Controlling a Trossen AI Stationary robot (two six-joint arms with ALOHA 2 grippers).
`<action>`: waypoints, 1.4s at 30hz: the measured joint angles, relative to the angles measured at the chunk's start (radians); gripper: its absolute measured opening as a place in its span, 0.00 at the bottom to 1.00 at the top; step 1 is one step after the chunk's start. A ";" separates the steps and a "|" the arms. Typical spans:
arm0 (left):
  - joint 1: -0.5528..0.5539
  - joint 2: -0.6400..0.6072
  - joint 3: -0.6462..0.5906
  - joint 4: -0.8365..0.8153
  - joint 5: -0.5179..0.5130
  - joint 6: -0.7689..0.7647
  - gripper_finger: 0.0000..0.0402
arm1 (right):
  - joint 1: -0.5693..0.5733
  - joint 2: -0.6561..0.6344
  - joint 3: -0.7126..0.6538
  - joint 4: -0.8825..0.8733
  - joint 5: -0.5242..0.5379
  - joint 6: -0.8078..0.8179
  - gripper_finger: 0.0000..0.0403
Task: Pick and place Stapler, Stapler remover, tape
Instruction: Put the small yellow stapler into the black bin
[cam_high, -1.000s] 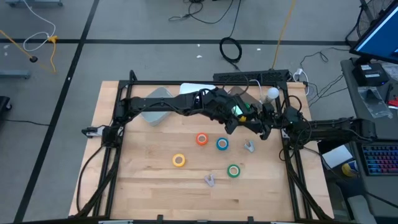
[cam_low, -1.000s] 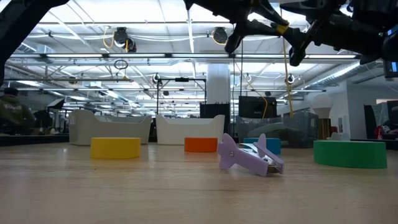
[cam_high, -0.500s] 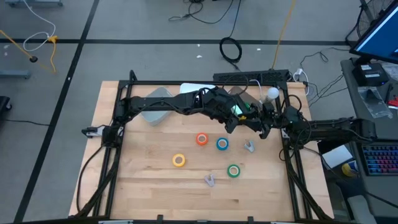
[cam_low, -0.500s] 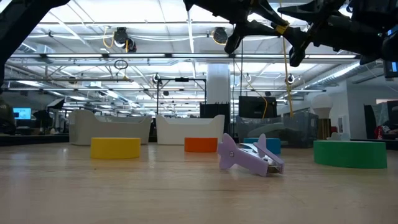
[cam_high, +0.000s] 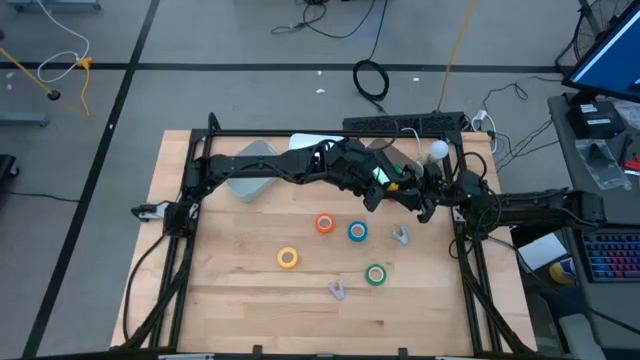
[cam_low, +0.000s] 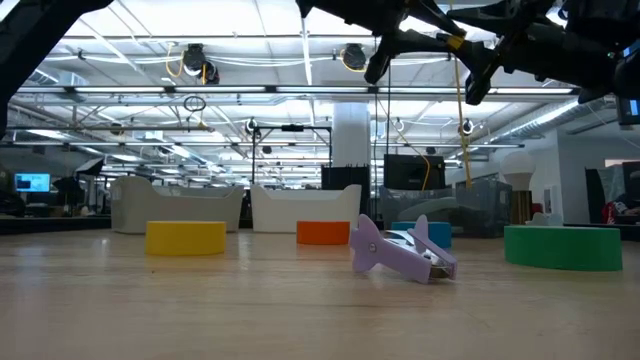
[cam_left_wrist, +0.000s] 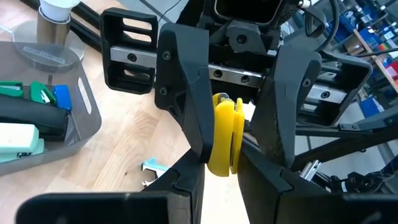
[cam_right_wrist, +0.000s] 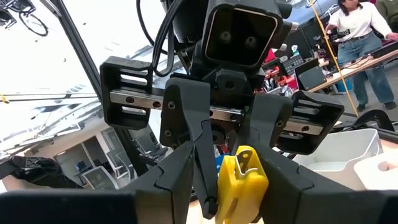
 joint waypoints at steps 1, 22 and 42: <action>0.000 0.000 0.000 0.001 0.000 -0.001 0.22 | 0.000 0.000 0.000 0.004 0.000 0.000 0.34; 0.001 -0.001 0.000 0.005 0.015 -0.015 0.22 | -0.018 -0.029 0.000 0.001 0.011 -0.005 0.25; 0.000 -0.002 0.000 0.047 0.016 -0.018 0.22 | -0.019 -0.031 0.000 0.011 0.023 -0.009 0.14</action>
